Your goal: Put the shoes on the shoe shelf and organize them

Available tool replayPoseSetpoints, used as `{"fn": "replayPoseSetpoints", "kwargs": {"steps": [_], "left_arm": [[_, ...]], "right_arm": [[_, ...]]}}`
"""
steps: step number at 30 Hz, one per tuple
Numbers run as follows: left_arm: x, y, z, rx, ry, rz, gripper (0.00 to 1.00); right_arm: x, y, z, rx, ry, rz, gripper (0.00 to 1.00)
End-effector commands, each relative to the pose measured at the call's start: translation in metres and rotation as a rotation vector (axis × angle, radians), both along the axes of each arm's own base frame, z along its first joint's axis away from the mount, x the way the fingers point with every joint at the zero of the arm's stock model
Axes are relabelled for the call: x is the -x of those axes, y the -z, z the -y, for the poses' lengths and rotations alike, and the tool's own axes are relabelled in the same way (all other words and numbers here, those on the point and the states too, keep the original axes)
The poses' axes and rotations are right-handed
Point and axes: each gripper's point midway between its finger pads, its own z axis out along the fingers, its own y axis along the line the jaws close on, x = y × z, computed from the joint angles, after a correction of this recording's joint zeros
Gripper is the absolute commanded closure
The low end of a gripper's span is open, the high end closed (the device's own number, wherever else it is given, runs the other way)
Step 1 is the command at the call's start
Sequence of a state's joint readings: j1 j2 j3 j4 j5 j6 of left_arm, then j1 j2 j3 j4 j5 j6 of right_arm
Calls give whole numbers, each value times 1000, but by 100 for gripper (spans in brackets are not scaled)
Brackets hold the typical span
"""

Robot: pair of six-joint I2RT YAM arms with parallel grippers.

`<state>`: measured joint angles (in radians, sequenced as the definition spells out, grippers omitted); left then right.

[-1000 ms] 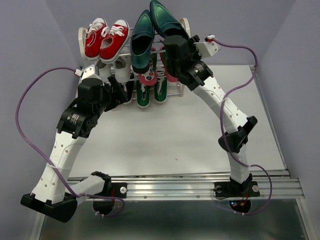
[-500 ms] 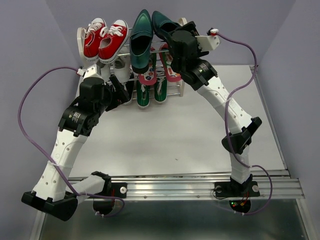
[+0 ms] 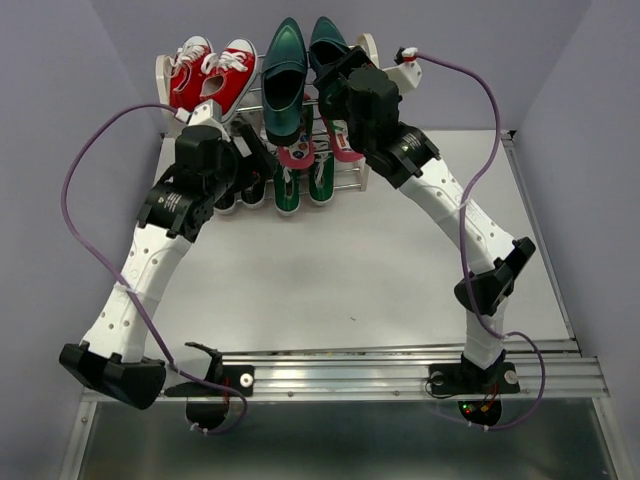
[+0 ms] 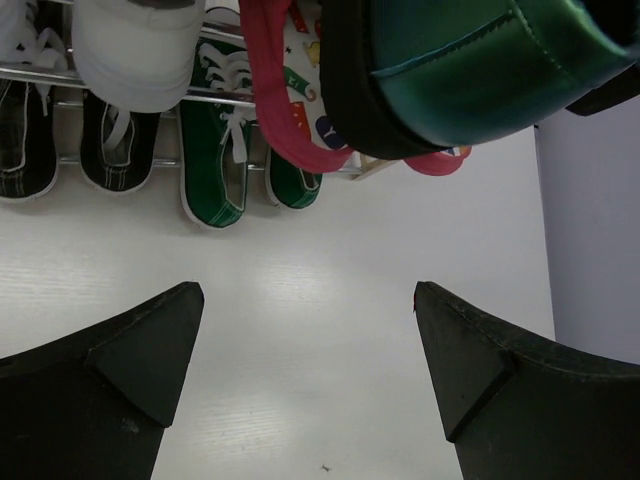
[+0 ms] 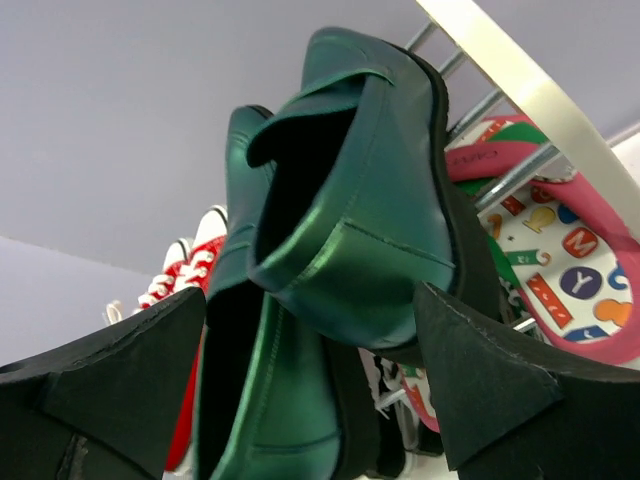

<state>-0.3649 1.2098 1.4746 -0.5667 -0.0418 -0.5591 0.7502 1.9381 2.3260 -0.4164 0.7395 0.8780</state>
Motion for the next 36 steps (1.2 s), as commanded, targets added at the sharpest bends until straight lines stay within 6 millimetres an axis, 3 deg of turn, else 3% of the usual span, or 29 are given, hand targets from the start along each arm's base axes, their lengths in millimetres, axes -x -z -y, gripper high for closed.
{"fn": "replayPoseSetpoints", "kwargs": {"steps": [1, 6, 11, 13, 16, 17, 19, 23, 24, 26, 27, 32, 35, 36], "left_arm": [[-17, -49, 15, 44, 51, 153, 2], [-39, -56, 36, 48, 97, 160, 6], [-57, -68, 44, 56, 91, 190, 19], [-61, -82, 47, 66, 96, 222, 26], [-74, -82, 46, 46, 60, 221, 33], [-75, -91, 46, 49, 54, 240, 33], [-83, -88, 49, 32, 52, 233, 33], [-89, -101, 50, 19, 32, 253, 43], [-91, -103, 50, 20, 27, 257, 43], [-92, -110, 49, 22, 21, 272, 44], [-92, -112, 48, 21, 14, 277, 44], [-98, -113, 45, 10, -17, 275, 44], [-100, -100, 47, 5, -16, 243, 41], [-100, -91, 47, 1, -17, 220, 29]], "right_arm": [[12, -19, 9, -9, -20, 44, 9], [16, -26, 18, 48, -4, 58, 0], [32, -39, 39, 85, 19, 74, 0], [42, -40, 52, 102, 36, 72, 0], [53, -41, 66, 138, 49, 70, 0], [60, -38, 73, 162, 52, 63, 0], [67, -32, 81, 187, 57, 53, 0], [82, -12, 99, 243, 62, 20, 0], [83, 6, 100, 272, 61, -8, 0], [94, 9, 110, 272, 64, -11, 0], [94, 25, 112, 295, 70, -37, 0], [110, 42, 129, 326, 77, -58, 0], [116, 60, 139, 358, 93, -83, 0], [122, 59, 147, 360, 106, -79, 0]]}}
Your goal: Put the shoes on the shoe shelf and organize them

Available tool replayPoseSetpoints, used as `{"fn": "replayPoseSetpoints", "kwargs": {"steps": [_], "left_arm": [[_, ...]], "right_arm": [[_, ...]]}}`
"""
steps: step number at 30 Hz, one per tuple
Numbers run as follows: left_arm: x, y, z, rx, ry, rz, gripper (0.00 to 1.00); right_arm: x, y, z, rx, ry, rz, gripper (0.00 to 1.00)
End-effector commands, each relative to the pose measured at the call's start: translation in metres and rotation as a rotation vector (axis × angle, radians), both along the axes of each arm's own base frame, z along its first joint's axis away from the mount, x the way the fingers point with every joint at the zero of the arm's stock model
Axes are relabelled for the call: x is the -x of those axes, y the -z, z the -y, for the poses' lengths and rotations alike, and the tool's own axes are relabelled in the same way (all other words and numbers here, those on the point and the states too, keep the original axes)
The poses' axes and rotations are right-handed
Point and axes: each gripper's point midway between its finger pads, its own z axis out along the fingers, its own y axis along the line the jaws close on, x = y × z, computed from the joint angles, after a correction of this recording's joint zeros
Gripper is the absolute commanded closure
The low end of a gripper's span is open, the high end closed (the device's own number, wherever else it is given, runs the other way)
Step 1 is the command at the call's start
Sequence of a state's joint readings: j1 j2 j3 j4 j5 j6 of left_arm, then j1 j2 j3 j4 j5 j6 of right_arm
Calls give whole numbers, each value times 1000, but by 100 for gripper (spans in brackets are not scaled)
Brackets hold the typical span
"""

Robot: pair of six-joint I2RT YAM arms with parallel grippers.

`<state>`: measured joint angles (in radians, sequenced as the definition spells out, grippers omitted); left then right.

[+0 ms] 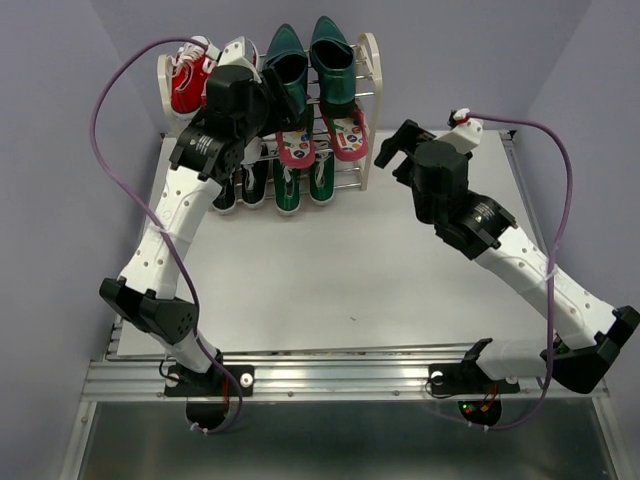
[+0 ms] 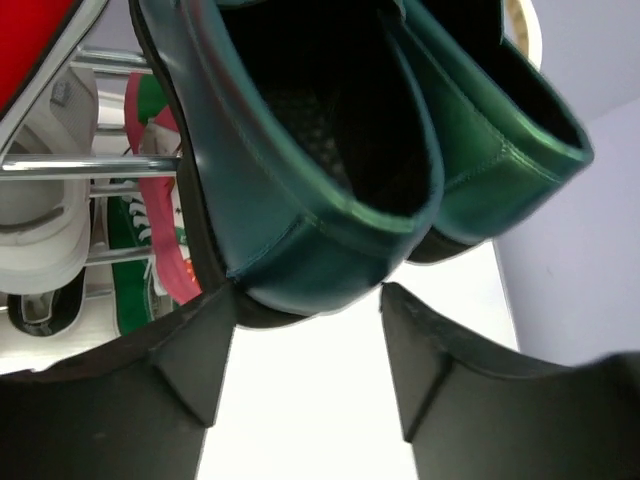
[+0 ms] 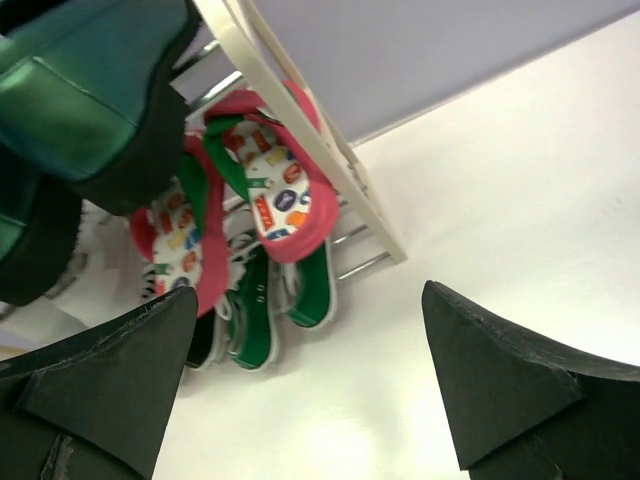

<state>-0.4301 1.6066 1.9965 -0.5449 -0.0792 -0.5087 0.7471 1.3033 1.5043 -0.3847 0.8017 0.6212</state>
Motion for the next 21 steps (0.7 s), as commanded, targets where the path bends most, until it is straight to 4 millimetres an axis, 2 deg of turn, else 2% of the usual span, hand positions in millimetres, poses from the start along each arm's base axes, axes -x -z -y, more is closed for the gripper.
{"fn": "replayPoseSetpoints", "kwargs": {"steps": [1, 2, 3, 5, 7, 8, 10, 11, 12, 13, 14, 16, 17, 18, 19, 20, 21], "left_arm": [[-11, -13, -11, 10, -65, 63, 26], [-8, -7, -13, 8, -69, 49, 22], [-6, -6, -14, 9, -72, 47, 12], [4, -5, -16, 12, -62, 48, 1], [14, -7, -19, 9, -52, 50, 1], [19, 0, -18, 3, -42, 37, 1], [39, -13, -20, 21, -18, 71, 1], [45, 0, -19, 8, -9, 50, 1], [60, -9, -23, 20, -3, 76, 1], [68, 11, -18, 4, 15, 40, 1], [84, 6, -23, 19, 17, 59, 1], [98, 23, -26, 24, 9, 24, 1], [103, 51, -27, 4, 8, -31, 1], [115, 55, -35, 23, -12, -38, 1], [120, 63, -38, 33, -25, -56, 1], [125, 85, -40, 17, -28, -97, 1], [134, 87, -43, 21, -20, -102, 1]], "right_arm": [[17, -8, 29, 5, 59, 40, 0], [22, 3, 35, 24, 66, 27, 0], [25, 9, 41, 40, 83, 19, 0], [29, 31, 48, 83, 100, -25, 0], [35, 43, 56, 103, 124, -52, 0], [39, 54, 60, 132, 126, -86, 0], [41, 76, 64, 143, 143, -146, 0], [42, 90, 71, 175, 153, -194, 0], [41, 100, 75, 164, 166, -222, 0], [37, 120, 87, 167, 178, -282, 0], [34, 132, 93, 157, 170, -318, 0], [32, 165, 96, 139, 129, -414, 0], [32, 176, 101, 148, 140, -440, 0], [35, 188, 105, 172, 156, -464, 0], [34, 188, 109, 174, 172, -464, 0], [36, 197, 110, 189, 170, -484, 0], [37, 200, 110, 204, 158, -492, 0]]}}
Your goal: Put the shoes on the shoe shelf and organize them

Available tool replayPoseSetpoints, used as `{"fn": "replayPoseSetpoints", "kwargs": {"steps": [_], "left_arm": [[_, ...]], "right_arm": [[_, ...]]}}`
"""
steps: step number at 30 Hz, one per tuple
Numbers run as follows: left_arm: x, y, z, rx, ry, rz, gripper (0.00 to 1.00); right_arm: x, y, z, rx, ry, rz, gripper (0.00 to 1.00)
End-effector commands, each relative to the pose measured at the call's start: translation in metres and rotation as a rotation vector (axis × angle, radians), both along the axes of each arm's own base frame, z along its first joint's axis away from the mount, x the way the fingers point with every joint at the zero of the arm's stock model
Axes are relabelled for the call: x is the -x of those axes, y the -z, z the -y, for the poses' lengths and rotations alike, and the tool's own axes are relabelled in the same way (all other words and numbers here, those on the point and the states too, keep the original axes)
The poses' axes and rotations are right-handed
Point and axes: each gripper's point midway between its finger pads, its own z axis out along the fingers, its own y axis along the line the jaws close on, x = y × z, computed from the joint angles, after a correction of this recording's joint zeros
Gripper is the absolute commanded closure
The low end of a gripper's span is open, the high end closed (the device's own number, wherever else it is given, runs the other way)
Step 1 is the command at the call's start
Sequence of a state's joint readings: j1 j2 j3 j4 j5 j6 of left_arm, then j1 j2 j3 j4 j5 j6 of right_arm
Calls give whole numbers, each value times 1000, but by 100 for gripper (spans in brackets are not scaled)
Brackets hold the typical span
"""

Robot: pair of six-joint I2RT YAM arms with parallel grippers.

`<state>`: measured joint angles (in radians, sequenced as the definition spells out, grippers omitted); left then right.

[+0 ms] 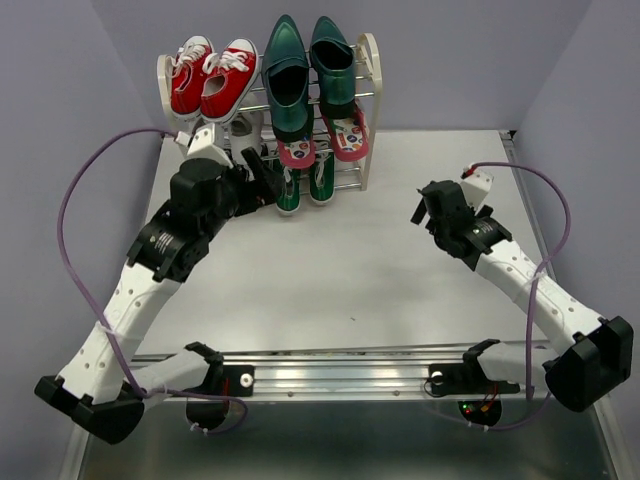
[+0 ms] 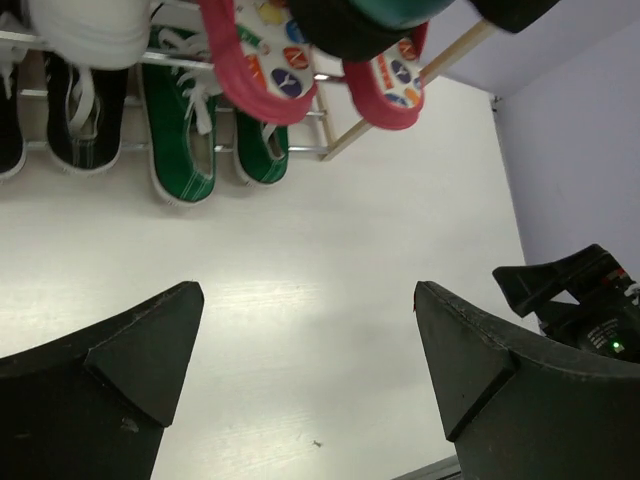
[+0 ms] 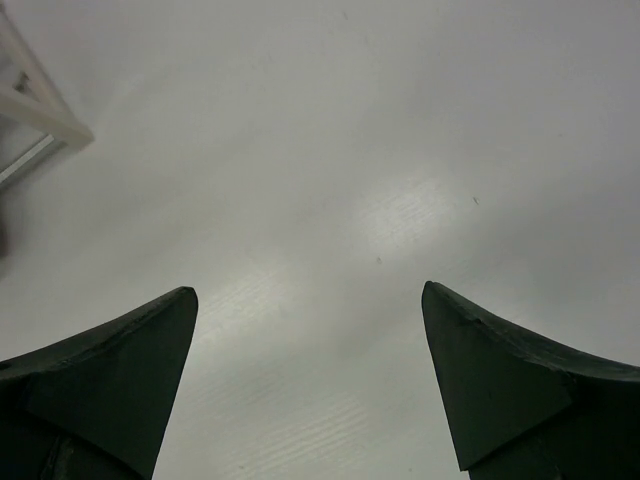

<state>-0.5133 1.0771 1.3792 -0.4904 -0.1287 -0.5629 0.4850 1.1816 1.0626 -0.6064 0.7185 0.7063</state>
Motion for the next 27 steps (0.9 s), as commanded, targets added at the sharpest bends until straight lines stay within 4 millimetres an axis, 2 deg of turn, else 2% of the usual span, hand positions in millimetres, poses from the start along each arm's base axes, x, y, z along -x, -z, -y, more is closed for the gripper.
{"fn": "replayPoseSetpoints", "kwargs": {"steps": [1, 5, 7, 11, 12, 14, 16, 21, 27], "left_arm": [[15, 35, -14, -1, -51, -78, 1], [30, 51, -31, -1, -114, -125, 1], [38, 61, -35, 16, -133, -149, 1], [53, 93, -60, 15, -250, -199, 1], [57, 103, -69, 10, -301, -226, 1], [59, 112, -72, 1, -321, -250, 1], [58, 126, -71, -18, -329, -288, 1], [56, 136, -74, -6, -375, -313, 1], [47, 136, -77, 32, -413, -292, 1]], "right_arm": [[7, 15, -5, -19, -49, -54, 0], [10, 25, -5, -15, -55, -75, 0], [13, 27, 1, -24, -28, -61, 0], [20, 40, 11, -26, -15, -71, 0], [21, 44, 9, -28, -31, -84, 0], [22, 45, 3, -41, -64, -90, 0], [22, 41, -3, -55, -114, -80, 0], [27, 24, -7, -109, -147, -1, 0], [36, 9, 10, -108, -84, 87, 0]]}}
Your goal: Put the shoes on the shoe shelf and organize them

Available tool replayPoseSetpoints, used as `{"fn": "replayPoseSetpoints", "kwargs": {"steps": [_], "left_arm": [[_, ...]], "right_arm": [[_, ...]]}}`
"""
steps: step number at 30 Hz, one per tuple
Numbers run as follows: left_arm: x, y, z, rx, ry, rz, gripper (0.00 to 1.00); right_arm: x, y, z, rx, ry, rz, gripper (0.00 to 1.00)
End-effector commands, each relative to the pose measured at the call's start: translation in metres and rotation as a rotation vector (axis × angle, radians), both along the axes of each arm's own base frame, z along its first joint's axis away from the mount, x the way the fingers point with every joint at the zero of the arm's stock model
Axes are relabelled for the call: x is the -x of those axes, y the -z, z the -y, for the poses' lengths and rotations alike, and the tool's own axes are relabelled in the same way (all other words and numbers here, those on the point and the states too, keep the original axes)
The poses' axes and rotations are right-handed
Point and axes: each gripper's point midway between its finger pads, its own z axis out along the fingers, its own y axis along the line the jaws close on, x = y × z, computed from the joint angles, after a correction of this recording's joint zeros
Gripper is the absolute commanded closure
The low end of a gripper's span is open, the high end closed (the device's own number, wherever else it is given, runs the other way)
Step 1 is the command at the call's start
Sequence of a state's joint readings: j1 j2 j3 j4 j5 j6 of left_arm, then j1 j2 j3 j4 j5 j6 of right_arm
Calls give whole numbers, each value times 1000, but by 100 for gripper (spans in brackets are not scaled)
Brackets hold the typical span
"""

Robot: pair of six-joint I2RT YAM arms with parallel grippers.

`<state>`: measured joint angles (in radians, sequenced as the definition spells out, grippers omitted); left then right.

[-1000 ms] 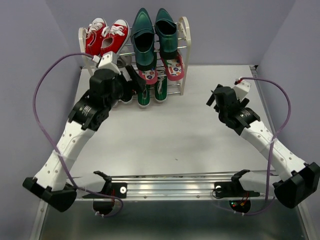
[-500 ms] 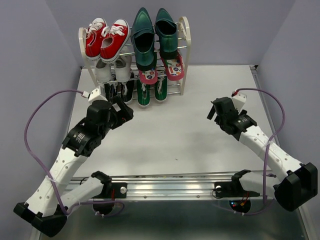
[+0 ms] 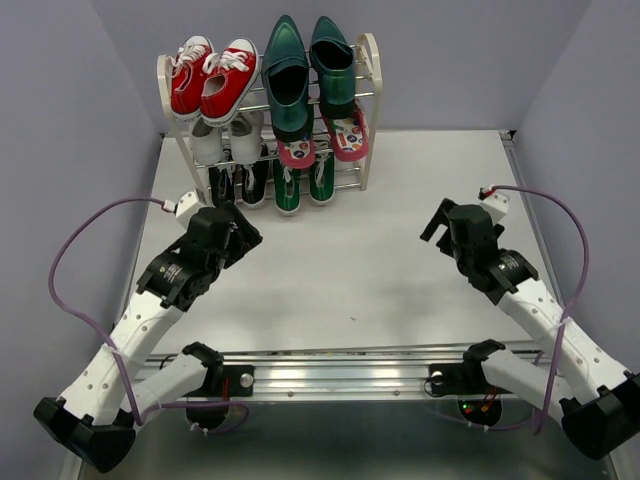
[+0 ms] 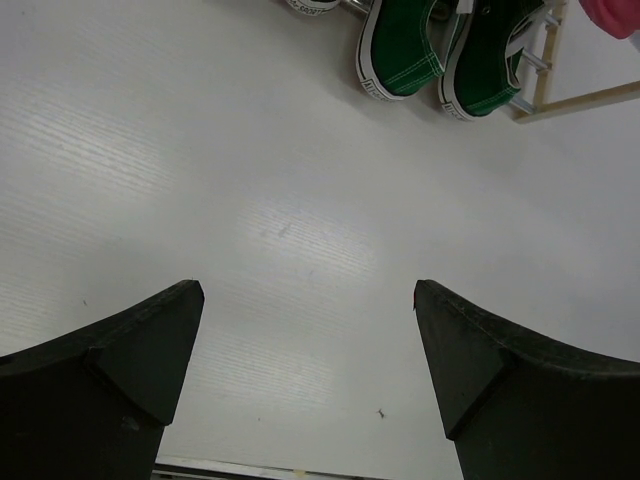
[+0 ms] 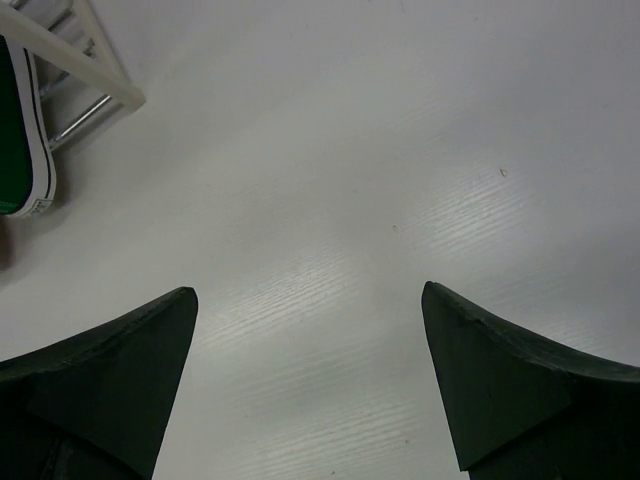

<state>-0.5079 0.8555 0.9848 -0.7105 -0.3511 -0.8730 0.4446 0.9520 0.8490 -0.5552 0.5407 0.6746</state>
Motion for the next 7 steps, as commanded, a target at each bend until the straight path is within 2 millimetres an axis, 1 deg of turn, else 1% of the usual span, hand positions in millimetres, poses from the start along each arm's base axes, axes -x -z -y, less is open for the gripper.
{"fn": "replayPoseSetpoints", "kwargs": {"steps": [1, 7], "left_arm": [[-13, -6, -7, 26, -76, 51, 1], [-29, 1, 0, 20, -71, 27, 1]], "right_arm": [[-2, -16, 9, 0, 34, 86, 0], [-2, -25, 6, 18, -8, 95, 0]]}}
